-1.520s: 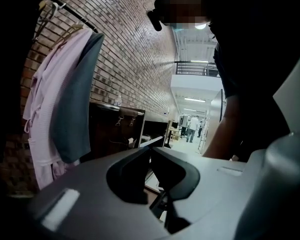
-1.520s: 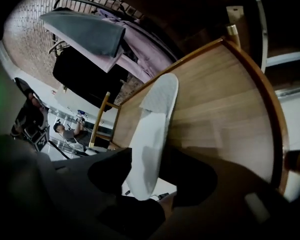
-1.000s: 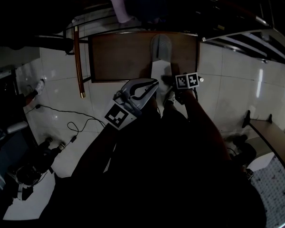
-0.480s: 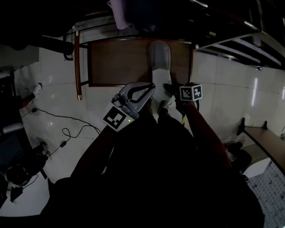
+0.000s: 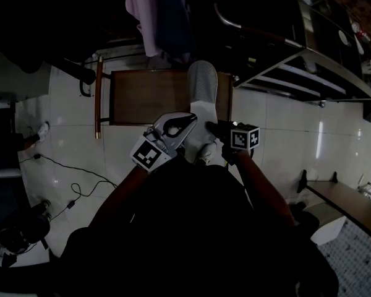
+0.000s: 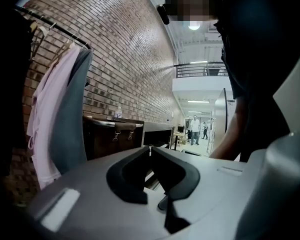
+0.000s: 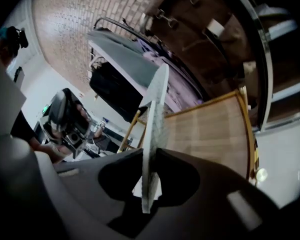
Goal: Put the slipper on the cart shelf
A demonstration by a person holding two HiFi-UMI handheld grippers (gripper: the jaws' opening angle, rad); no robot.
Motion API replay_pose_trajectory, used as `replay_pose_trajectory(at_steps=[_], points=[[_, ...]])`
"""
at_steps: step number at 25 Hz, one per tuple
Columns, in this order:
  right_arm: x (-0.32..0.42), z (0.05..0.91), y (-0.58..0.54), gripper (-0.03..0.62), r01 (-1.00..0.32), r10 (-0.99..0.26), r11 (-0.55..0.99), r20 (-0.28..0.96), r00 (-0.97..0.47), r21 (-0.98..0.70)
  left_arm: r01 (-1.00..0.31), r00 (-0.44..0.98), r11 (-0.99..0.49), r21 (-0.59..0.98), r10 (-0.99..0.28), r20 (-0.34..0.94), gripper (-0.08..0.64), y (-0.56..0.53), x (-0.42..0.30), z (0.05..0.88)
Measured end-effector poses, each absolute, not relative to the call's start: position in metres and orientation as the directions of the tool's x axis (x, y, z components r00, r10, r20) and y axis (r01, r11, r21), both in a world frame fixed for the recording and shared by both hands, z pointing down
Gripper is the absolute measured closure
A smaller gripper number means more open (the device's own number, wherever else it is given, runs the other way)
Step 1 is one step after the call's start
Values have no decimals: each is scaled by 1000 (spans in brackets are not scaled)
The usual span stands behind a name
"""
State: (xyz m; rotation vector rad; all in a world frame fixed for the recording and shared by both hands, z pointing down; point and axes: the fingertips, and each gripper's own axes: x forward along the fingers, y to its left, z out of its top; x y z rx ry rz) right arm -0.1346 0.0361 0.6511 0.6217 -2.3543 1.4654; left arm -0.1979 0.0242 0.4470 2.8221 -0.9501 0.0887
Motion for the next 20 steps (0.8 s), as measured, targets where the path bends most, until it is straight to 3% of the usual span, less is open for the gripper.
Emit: replay_pose_trajectory(at_steps=[8, 20], points=[[-121, 551, -1, 526, -479, -322, 529, 356, -877, -701, -611, 791, -784, 106, -607, 68, 548, 17, -183, 409], [-113, 402, -36, 526, -511, -502, 764, 136, -854, -394, -621, 783, -783, 42, -622, -2, 548, -1, -171, 347]])
